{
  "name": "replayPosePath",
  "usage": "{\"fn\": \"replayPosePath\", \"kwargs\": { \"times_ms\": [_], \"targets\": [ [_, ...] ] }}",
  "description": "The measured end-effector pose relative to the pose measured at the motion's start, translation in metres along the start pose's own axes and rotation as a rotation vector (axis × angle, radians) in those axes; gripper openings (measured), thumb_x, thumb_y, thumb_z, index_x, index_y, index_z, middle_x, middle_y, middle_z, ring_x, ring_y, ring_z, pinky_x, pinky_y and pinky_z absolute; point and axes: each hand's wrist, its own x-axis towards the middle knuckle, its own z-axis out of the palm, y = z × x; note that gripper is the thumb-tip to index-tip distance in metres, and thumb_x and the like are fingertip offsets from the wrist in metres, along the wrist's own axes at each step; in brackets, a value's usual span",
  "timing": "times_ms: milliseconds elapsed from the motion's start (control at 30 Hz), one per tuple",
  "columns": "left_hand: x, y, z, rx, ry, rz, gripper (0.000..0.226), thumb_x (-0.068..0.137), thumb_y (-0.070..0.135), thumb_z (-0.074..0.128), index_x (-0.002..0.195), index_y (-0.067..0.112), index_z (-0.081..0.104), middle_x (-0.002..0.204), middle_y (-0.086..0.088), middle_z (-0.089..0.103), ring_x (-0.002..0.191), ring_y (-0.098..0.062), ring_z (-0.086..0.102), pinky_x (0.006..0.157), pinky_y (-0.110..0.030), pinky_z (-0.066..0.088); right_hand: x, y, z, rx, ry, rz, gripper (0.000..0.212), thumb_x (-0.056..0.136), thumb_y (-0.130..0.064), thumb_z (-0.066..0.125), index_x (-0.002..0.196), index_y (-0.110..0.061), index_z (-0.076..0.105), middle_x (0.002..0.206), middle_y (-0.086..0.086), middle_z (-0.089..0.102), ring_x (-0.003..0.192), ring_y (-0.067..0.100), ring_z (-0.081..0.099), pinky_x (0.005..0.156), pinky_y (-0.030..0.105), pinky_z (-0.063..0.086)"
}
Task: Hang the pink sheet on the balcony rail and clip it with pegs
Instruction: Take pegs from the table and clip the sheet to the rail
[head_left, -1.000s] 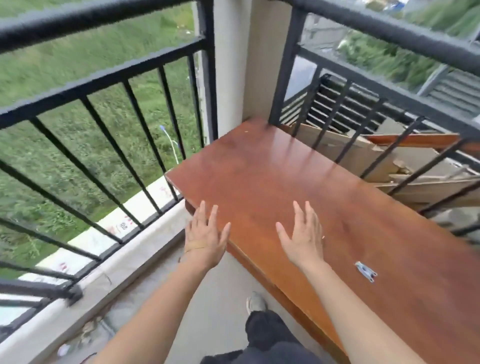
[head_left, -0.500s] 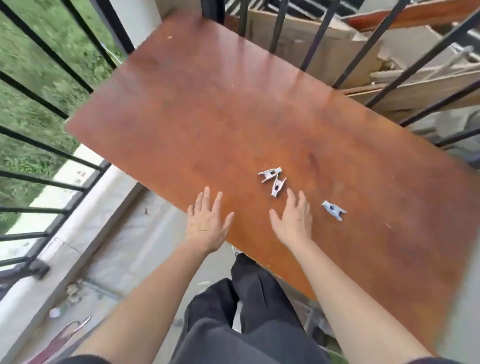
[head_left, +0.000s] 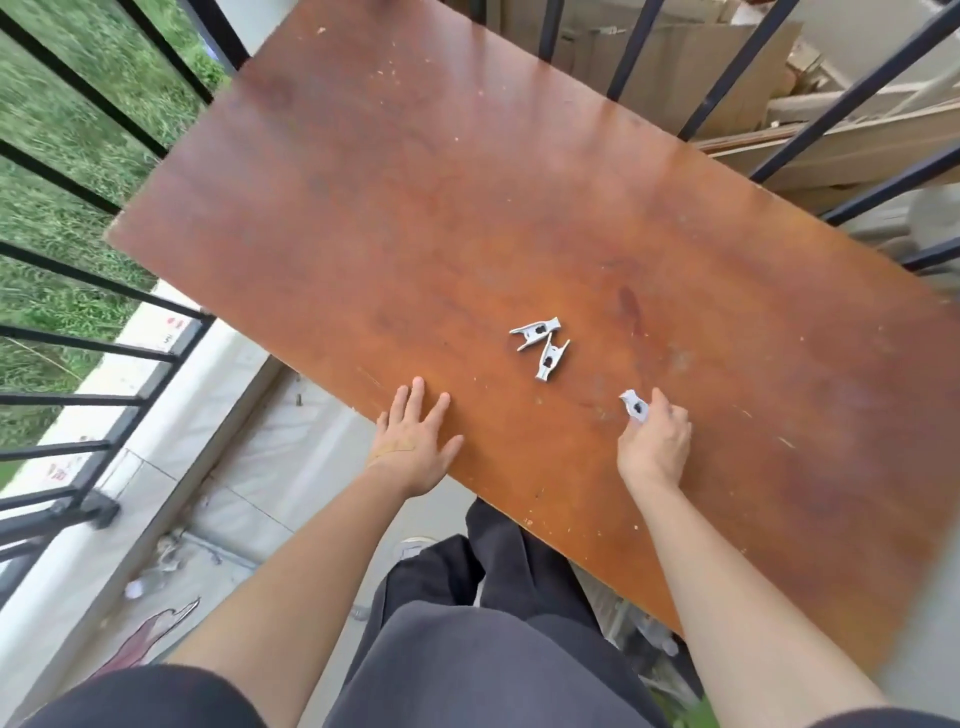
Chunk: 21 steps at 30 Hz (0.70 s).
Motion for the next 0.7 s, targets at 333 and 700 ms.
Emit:
{"fn": "replayPosePath", "kwargs": {
  "times_ms": [333, 700],
  "targets": [
    [-0.096, -0.095, -0.023, -0.376, 0.317, -0.368, 0.061, 0.098, 0.051, 0.039, 0.150, 0.021, 0.027, 0.161, -0.009, 0.014, 0.149, -0.025, 0.007, 0.119, -0.045, 0.018, -0.091, -0.189, 0.019, 0.327, -0.230, -0.616, 0.034, 0.102, -0.034, 0.048, 0.134, -0.026, 0.052, 0.122, 0.005, 0.063, 0.113, 0.025, 0.059, 0.090, 0.035, 0.044],
    [-0.314, -0.241, 0.049, -0.740, 0.809, -1.039, 0.045, 0.093, 0.042, 0.054, 0.131, 0.018, 0.052, 0.135, -0.007, 0.050, 0.126, -0.028, 0.043, 0.104, -0.040, 0.037, -0.341, -0.328, 0.075, 0.219, -0.677, -1.139, 0.030, 0.094, -0.030, 0.061, 0.118, -0.012, 0.065, 0.100, 0.007, 0.072, 0.099, 0.028, 0.066, 0.085, 0.032, 0.045]
  ]
}}
